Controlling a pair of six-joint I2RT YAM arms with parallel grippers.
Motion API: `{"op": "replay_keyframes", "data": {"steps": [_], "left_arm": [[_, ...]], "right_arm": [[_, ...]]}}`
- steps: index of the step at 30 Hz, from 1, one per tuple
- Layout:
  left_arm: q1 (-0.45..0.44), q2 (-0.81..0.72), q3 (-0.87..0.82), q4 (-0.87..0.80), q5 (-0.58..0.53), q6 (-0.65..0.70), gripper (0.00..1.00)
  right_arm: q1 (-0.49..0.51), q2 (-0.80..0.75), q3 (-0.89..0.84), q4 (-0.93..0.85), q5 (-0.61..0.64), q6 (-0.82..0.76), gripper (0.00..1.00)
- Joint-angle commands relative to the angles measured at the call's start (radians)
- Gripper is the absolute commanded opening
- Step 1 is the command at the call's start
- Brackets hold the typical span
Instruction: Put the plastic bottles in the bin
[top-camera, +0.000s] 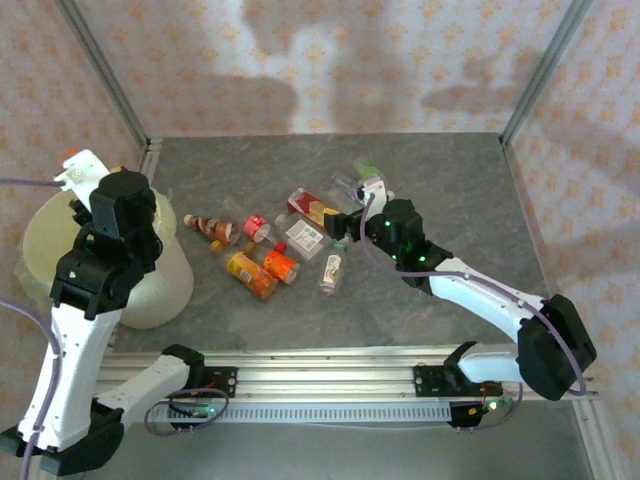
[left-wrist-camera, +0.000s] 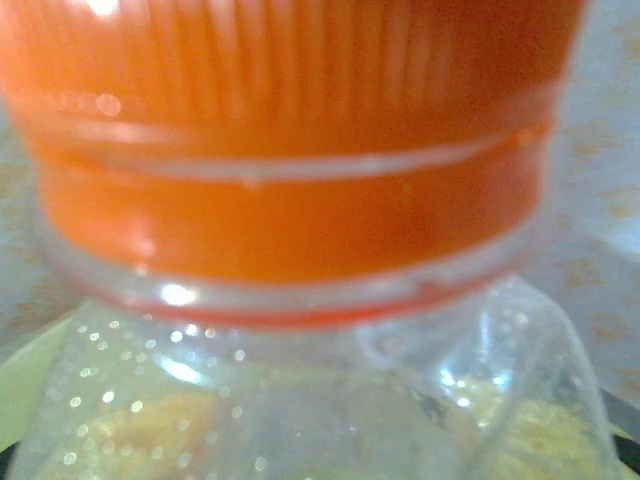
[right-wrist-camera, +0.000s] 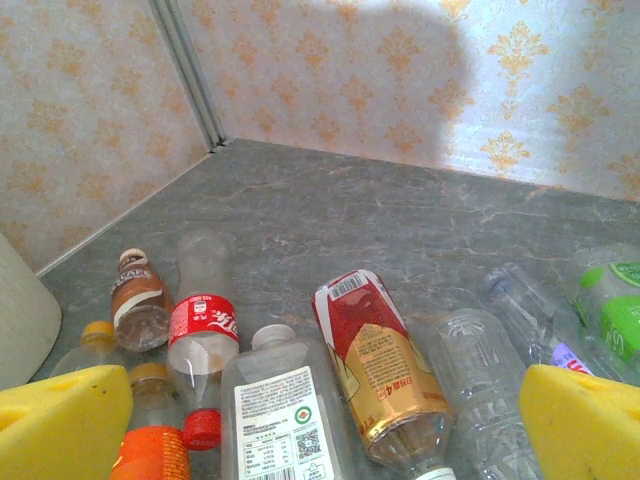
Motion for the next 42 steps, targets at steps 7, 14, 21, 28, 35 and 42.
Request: {"op": "replay_keyframes", "data": {"steps": [7,14,21,28,35,42], "left_arm": [[0.352,0.035,-0.088,-0.121,0.076,0.052,0.35],[0.611,0.044,-0.15,-0.182,0.267,0.007,0.35],[0.808,0.094,-0.165,-0.224,0.356,0.009,0.35],[0.844,0.159,-0.155,-0.264,0.271,0.035,0.39],[0.845,0.188,-0.168,-0.283,0.324,0.004,0.52],[0.845,0.185,-0.165,-0.287,0.404,-0.007,0.56]], "right_arm": [[0.004,-0.005,0.038,0.006,0.022,0.021,0.99],[0.004,0.001,0.039,0.003,0.009,0.03,0.99],[0.004,0.003,0.053,-0.028,-0.01,0.013,0.99],[0.004,0.031,0.067,-0.031,-0.031,0.024,0.99],[0.004,0.036,0.088,-0.072,-0.051,0.013,0.99],[0.004,0.02,0.078,-0.094,-0.031,-0.002,0.99]]}}
